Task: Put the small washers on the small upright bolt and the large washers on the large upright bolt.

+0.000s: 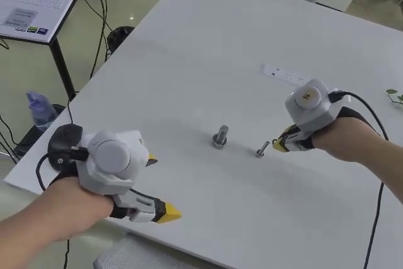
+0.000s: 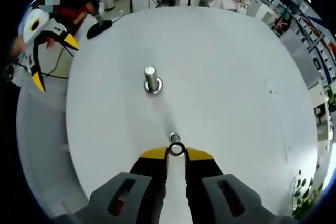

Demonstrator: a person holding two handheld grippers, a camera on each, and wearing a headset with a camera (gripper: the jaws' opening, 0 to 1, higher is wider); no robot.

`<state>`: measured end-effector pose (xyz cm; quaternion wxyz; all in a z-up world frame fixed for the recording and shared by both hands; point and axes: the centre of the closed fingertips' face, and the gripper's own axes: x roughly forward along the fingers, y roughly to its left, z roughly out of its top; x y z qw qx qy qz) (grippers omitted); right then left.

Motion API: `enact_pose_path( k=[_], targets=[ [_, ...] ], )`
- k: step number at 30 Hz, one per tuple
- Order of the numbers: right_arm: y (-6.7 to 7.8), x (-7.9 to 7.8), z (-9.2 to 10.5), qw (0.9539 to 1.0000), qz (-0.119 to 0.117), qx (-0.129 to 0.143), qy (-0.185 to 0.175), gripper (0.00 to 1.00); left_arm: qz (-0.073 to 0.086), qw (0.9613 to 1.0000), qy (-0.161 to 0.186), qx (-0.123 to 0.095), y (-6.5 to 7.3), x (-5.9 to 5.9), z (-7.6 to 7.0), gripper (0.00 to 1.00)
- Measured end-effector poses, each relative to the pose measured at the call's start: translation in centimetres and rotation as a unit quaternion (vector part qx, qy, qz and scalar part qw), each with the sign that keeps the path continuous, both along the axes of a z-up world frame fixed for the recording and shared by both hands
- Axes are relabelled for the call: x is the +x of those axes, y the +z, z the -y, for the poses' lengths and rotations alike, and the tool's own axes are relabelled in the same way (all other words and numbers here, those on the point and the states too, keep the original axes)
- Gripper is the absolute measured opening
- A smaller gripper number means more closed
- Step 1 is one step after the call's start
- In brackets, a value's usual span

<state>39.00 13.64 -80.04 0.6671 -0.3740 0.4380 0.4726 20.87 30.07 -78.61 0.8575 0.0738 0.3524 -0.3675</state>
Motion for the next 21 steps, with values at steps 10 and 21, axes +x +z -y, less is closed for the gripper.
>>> enact_pose_path(
  k=[10, 21],
  targets=[
    [-0.29, -0.1, -0.8, 0.9999, -0.005, -0.004, 0.01, 0.13, -0.001, 1.0, -0.002, 0.003, -0.05, 0.24, -0.24, 0.75],
    [-0.99, 0.4, -0.87, 0.9998, -0.016, -0.01, 0.01, 0.13, -0.004, 1.0, -0.004, -0.005, -0.37, 0.33, 0.03, 0.86]
  ],
)
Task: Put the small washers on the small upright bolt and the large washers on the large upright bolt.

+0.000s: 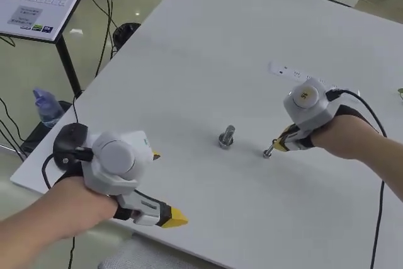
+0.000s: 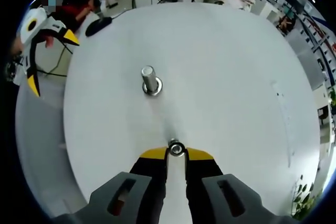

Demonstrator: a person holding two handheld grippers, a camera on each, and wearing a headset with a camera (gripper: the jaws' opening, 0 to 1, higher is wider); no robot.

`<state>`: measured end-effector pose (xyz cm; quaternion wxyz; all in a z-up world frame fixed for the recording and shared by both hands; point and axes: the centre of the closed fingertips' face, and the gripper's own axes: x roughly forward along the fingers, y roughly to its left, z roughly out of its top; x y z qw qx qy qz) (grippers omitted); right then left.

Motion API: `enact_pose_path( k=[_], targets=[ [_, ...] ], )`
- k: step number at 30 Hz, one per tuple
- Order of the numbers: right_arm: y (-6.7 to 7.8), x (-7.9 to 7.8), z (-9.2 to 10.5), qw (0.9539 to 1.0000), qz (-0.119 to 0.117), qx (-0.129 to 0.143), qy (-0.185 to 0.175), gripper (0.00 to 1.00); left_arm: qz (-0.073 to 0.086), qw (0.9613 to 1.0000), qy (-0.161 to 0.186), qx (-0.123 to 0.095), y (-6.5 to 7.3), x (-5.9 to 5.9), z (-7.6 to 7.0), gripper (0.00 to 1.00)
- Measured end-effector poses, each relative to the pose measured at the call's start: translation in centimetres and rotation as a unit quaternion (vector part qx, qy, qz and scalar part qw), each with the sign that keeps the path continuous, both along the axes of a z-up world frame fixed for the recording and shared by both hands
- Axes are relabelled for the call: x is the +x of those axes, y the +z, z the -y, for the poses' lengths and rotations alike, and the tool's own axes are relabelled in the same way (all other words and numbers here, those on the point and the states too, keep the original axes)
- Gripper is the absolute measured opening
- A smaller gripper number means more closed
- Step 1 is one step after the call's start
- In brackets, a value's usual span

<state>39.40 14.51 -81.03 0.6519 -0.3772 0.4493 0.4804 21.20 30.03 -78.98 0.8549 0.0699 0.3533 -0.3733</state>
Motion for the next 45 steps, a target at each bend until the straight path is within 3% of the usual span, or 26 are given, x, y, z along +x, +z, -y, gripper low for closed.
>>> enact_pose_path(
  k=[12, 18, 24, 45],
  targets=[
    [-0.8, 0.2, 0.0, 0.9999, -0.004, -0.008, 0.006, 0.13, -0.004, 1.0, 0.0, 0.001, -0.2, 0.3, -0.3, 0.83],
    [-1.4, 0.3, 0.0, 0.9998, -0.005, -0.014, 0.012, 0.13, 0.007, 1.0, 0.003, -0.001, 0.5, 0.8, -0.2, 0.84],
    [-2.0, 0.2, -0.1, 0.9997, -0.006, -0.018, 0.018, 0.13, 0.008, 0.9999, 0.005, -0.003, 0.5, 0.9, -0.2, 0.85],
    [-4.5, -0.3, 0.0, 0.999, -0.018, -0.031, 0.025, 0.13, 0.002, 0.9999, 0.014, -0.002, 0.3, 0.3, -1.2, 0.8]
  ],
)
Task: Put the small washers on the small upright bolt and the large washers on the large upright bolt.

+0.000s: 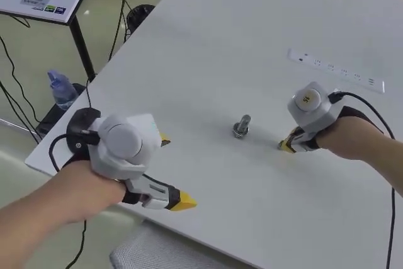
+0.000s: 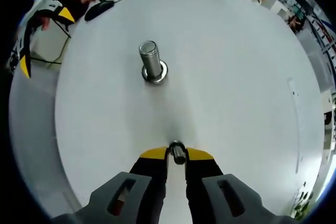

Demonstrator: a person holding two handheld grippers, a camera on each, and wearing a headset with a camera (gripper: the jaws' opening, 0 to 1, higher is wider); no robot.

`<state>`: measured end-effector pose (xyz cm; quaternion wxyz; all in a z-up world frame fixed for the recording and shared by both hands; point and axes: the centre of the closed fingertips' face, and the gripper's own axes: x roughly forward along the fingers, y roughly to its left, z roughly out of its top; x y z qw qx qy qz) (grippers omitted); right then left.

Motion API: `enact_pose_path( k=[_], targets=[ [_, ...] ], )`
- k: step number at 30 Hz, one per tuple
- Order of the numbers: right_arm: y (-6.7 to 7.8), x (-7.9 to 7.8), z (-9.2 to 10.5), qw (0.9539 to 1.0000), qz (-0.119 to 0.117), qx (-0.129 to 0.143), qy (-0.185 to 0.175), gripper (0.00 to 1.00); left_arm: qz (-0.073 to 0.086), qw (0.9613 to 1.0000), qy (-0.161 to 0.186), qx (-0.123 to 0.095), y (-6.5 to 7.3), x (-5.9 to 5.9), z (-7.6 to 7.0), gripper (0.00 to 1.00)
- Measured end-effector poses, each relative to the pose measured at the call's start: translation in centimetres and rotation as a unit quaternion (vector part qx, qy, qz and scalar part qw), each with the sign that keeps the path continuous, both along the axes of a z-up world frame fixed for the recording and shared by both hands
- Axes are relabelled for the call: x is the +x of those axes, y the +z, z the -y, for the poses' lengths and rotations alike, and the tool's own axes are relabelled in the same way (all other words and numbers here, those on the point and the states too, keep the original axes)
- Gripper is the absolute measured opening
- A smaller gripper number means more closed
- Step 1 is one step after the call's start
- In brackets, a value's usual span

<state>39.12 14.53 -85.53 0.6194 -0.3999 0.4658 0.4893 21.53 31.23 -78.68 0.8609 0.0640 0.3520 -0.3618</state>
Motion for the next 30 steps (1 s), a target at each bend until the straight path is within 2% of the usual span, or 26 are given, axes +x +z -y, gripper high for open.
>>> enact_pose_path(
  k=[4, 26, 30],
  targets=[
    [-0.28, -0.15, 0.18, 0.9998, 0.005, -0.011, 0.013, 0.13, -0.002, 1.0, 0.001, -0.001, -0.02, -0.07, -0.08, 0.79],
    [0.0, -0.28, -0.01, 1.0, 0.007, -0.005, -0.001, 0.14, -0.009, 1.0, -0.001, -0.001, -0.38, -0.57, 0.12, 0.77],
    [0.04, -0.24, 0.03, 1.0, 0.007, -0.003, -0.001, 0.17, -0.009, 0.9999, -0.001, -0.004, -0.27, -0.58, 0.28, 0.77]
  ],
)
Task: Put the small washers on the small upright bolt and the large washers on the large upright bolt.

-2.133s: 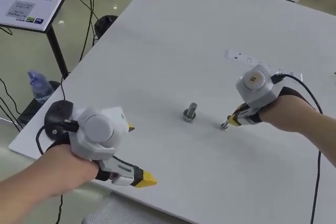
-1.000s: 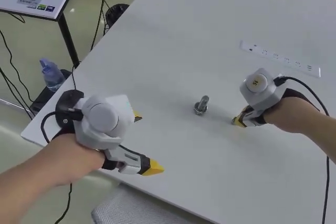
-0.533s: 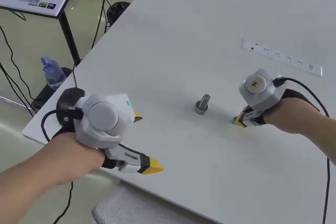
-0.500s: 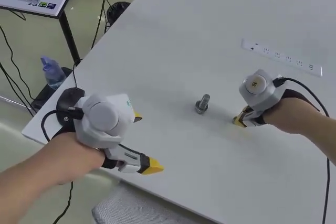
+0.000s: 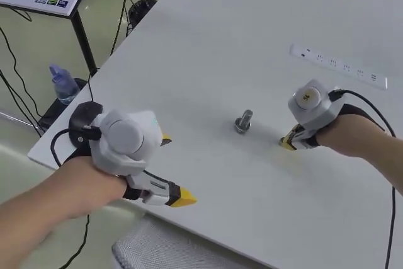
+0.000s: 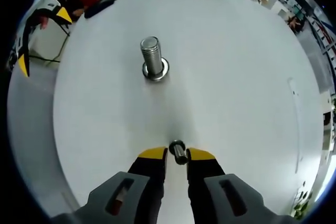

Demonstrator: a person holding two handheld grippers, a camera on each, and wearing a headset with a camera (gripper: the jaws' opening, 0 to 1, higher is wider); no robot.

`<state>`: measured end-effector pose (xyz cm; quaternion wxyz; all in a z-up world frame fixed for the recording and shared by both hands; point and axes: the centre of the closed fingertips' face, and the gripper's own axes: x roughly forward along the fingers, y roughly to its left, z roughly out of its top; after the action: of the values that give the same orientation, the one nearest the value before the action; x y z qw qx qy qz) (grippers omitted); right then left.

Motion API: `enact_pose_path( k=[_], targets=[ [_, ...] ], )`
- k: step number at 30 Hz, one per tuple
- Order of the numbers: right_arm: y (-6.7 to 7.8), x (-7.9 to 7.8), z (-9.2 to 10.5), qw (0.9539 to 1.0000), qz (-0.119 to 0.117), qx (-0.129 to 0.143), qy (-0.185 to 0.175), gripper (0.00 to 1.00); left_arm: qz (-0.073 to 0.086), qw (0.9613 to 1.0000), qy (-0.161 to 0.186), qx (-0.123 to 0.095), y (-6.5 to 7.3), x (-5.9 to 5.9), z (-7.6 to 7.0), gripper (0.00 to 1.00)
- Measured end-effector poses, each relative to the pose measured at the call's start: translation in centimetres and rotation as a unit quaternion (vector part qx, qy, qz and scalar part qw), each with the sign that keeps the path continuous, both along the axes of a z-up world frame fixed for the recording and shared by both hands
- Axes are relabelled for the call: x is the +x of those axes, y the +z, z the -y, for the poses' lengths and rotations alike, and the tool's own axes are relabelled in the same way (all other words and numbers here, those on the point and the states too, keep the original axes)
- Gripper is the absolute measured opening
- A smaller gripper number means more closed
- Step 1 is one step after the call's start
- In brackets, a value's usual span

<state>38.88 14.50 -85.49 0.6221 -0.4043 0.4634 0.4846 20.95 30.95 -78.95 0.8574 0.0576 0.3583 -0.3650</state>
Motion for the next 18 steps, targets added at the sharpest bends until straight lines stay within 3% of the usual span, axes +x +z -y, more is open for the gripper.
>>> enact_pose_path(
  k=[10, 18],
  targets=[
    [0.3, 0.2, -0.1, 1.0, 0.005, 0.007, 0.002, 0.21, 0.001, 1.0, -0.003, 0.0, 0.1, -0.1, 0.3, 0.77],
    [1.5, 0.9, 0.0, 0.9994, 0.013, 0.03, -0.01, 0.22, 0.006, 0.9999, -0.008, 0.002, 0.6, -0.2, 0.5, 0.77]
  ],
)
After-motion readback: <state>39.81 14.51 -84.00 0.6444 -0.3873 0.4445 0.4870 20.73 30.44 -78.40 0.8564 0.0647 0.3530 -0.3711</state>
